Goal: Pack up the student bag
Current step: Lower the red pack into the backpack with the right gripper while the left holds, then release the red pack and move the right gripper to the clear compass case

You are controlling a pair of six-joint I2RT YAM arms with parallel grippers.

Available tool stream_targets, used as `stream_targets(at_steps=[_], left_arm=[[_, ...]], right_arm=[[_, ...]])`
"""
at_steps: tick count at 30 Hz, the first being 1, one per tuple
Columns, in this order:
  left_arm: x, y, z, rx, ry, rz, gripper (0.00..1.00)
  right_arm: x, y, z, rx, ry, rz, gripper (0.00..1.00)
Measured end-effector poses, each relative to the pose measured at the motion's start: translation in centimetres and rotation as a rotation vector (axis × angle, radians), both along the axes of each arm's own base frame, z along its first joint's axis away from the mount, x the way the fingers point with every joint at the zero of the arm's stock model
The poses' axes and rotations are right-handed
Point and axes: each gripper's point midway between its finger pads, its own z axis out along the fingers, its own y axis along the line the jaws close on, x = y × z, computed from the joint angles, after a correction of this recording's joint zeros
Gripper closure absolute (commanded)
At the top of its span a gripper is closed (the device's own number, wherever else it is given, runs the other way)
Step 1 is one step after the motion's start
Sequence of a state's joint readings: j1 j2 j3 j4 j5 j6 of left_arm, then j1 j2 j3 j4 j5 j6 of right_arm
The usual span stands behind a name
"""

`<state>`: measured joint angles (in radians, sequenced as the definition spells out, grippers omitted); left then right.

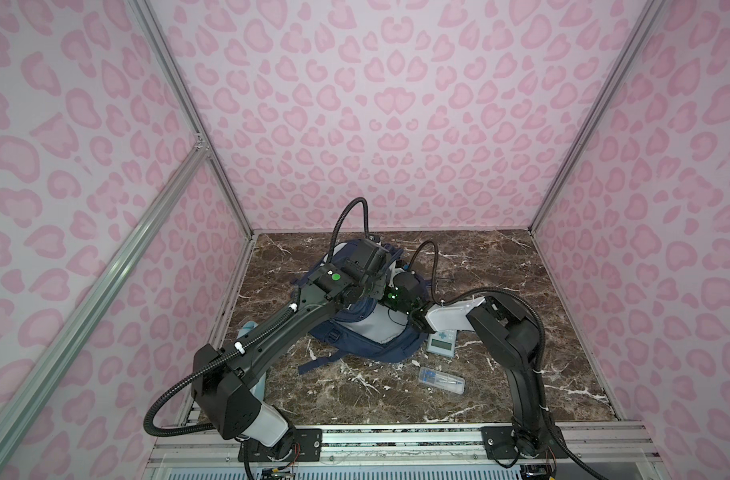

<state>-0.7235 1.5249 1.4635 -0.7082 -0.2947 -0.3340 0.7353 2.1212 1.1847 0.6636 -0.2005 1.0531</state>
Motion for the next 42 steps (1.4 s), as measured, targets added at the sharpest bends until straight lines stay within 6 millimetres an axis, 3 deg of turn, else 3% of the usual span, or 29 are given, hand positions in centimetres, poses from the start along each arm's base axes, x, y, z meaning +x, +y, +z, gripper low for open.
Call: stream_targets(at_steps=[3,8,11,15,16,18,20,23,25,34,38,42], left_arm=[[-0.1,0.3,-1.1,0.002,0.017,0.008,0.95],[-0.2,0.5,-2.7,-0.014,0.036,0.023,0.96],[-0.1,0.3,-3.6,-0.033,0.038,0.025,0.96],[-0.7,-0.6,-6.3,-0.073,0.091,0.004,0.97],[-0.9,-1.0,-7.1,-0.089,0.107,-0.002,0.97],[-1.2,-1.5,-8.5,-0.117,0.137,-0.015,0.97],[-1.6,-1.9,-9.5,-0.141,0.161,-0.022,0.97],[-1.8,-2.4,-10.5,-0.162,0.185,-0.028,0.97],[-1.9,-2.4,-10.9,-0.171,0.191,-0.027,0.97],[-2.4,-2.2,-11.6,-0.2,0.193,-0.017,0.97],[-2.6,-2.4,-11.7,-0.21,0.196,-0.023,0.97],[-2.6,-2.3,-11.6,-0.212,0.192,-0.024,0.97]], right_arm=[[-1.6,-0.5,-0.1,-0.032,-0.006,0.02,0.4],[-4.5,-5.8,1.1,-0.127,-0.018,-0.016,0.33],[-6.8,-8.0,2.7,-0.204,-0.058,0.003,0.33],[-10.5,-11.3,5.3,-0.352,-0.145,0.07,0.29],[-11.3,-12.2,6.3,-0.4,-0.183,0.083,0.02],[-12.7,-14.1,7.8,-0.493,-0.241,0.087,0.0],[-13.9,-16.7,8.0,-0.605,-0.267,0.065,0.0],[-15.3,-21.0,5.9,-0.741,-0.197,0.029,0.0],[-16.8,-22.5,4.3,-0.792,-0.154,0.054,0.04],[-23.7,-23.1,-2.5,-0.807,0.04,0.235,0.03],[-25.5,-23.7,-5.3,-0.82,0.117,0.28,0.04],[-26.5,-23.2,-6.1,-0.829,0.137,0.345,0.08]])
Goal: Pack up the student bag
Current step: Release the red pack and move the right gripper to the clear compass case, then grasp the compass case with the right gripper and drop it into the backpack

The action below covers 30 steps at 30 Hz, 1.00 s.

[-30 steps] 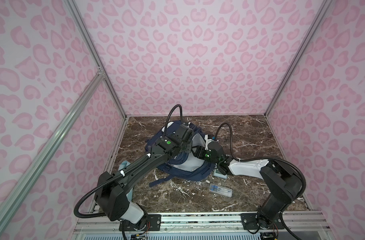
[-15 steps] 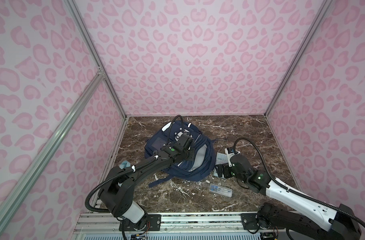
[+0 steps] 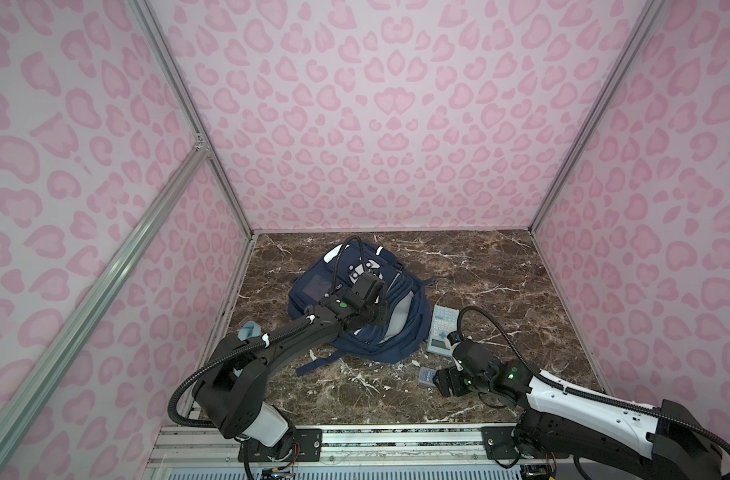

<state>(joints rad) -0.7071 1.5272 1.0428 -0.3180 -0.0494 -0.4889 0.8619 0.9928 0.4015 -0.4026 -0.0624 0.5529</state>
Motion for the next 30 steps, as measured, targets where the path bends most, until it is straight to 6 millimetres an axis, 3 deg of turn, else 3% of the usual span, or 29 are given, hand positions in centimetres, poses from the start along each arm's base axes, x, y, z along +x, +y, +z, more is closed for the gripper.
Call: stream_targets(at_steps=[7,10,13,16,20,23,26,30], left_arm=[[-0.1,0.2,0.4,-0.003,-0.013,0.004,0.97],[-0.1,0.4,0.8,-0.003,-0.022,0.009,0.97],[-0.1,0.6,1.3,-0.005,-0.033,0.013,0.97],[-0.1,0.8,1.7,-0.006,-0.043,0.018,0.97],[-0.2,0.9,1.9,-0.006,-0.043,0.018,0.97],[-0.3,1.0,2.3,-0.011,-0.048,0.02,0.97],[-0.3,1.3,2.9,-0.016,-0.058,0.022,0.97],[0.0,1.8,5.3,-0.023,-0.095,0.028,0.97]], right_arm=[[-1.4,2.2,-0.9,-0.038,0.071,0.111,0.21],[-2.5,3.3,-0.6,-0.08,0.073,0.178,0.33],[-3.1,3.2,-0.9,-0.152,0.062,0.182,0.38],[-3.1,2.7,-1.7,-0.226,0.064,0.171,0.41],[-2.2,2.8,-1.9,-0.262,0.034,0.149,0.59],[-1.9,3.1,-1.8,-0.259,0.017,0.137,0.64],[-1.9,3.4,-0.9,-0.228,0.001,0.137,0.67],[-1.4,5.1,2.4,-0.111,-0.052,0.124,0.68]])
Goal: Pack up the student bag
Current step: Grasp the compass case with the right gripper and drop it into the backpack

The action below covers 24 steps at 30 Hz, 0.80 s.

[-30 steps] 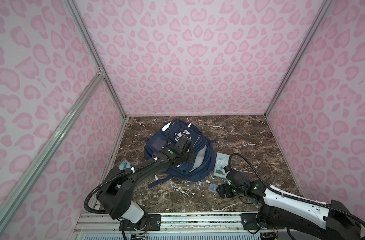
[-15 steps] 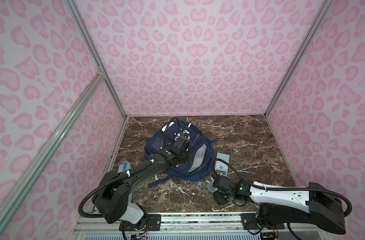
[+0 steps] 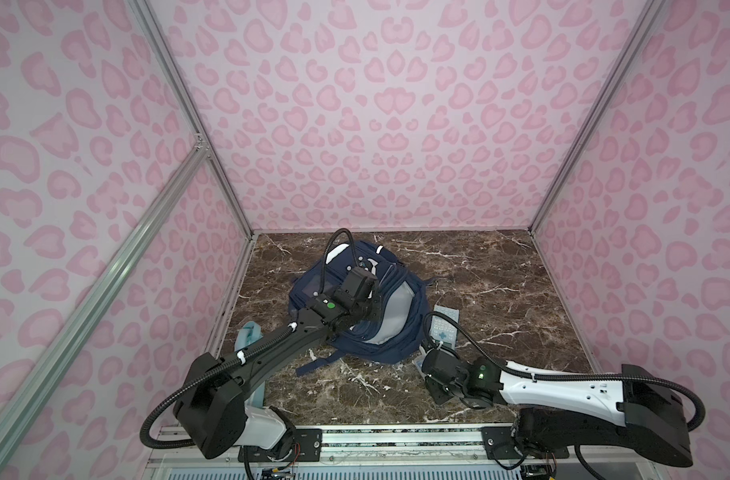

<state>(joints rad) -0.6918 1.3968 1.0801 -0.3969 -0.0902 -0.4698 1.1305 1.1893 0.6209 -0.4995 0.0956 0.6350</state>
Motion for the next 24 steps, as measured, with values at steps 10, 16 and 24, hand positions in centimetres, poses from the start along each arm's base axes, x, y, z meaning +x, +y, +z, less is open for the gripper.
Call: stream_targets(at_steps=[10,16,24], left_arm=[[0.2,1.1,2.1,-0.107,0.0,-0.014,0.97],[0.5,1.5,2.3,-0.133,0.009,-0.016,0.97],[0.6,1.5,3.0,-0.163,-0.002,-0.02,0.97]], right_arm=[[9.2,5.4,5.7,0.18,-0.039,-0.07,0.72],[17.4,11.6,5.8,0.216,-0.052,-0.092,0.71],[22.1,15.1,3.2,0.373,-0.045,-0.199,0.41]])
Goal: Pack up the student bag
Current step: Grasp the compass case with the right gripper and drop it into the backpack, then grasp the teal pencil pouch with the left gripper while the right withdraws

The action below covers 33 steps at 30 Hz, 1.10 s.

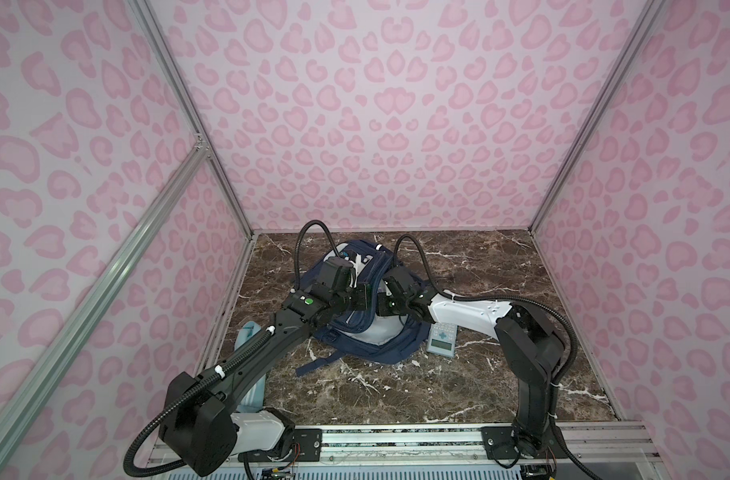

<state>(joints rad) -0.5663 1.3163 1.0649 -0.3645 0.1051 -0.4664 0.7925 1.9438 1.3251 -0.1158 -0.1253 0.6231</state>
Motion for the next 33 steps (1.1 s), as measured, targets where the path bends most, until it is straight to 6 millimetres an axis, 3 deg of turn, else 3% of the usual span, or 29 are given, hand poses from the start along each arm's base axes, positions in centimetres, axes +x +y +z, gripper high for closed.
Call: stream_targets(at_steps=[3,6,16,18,20,21,23,25,29,33], left_arm=[[0.2,-0.1,0.3,-0.008,-0.014,0.002,0.97],[0.3,-0.1,0.4,-0.014,-0.017,-0.001,0.97],[0.4,-0.1,-0.2,-0.013,0.004,0.0,0.97],[0.5,-0.2,-0.8,-0.004,0.016,0.003,0.85],[0.5,-0.1,-1.4,0.001,0.03,0.008,0.68],[0.4,-0.1,-1.9,0.003,0.04,0.012,0.54],[0.1,0.3,-2.6,0.008,0.059,0.027,0.33],[-0.3,0.9,-2.8,0.016,0.067,0.05,0.19],[-0.4,3.9,-0.8,0.045,0.027,0.151,0.01],[-0.8,11.1,0.2,0.118,0.031,0.372,0.04]], right_arm=[[0.3,1.4,1.2,0.071,-0.022,-0.01,0.33],[-0.2,1.2,1.5,0.121,-0.021,-0.022,0.27],[-5.7,-2.9,4.7,0.187,-0.07,-0.021,0.44],[-7.0,-3.7,4.8,0.167,-0.074,-0.015,0.46],[-8.5,-4.5,5.0,0.143,-0.085,-0.01,0.46],[-9.2,-4.9,5.2,0.127,-0.097,-0.007,0.45],[-10.9,-5.0,6.0,0.105,-0.126,0.01,0.37],[-12.3,-4.5,7.1,0.092,-0.164,0.032,0.26],[-13.9,-3.1,8.6,0.075,-0.22,0.067,0.07],[-13.9,-2.4,7.6,0.042,-0.222,0.075,0.02]])
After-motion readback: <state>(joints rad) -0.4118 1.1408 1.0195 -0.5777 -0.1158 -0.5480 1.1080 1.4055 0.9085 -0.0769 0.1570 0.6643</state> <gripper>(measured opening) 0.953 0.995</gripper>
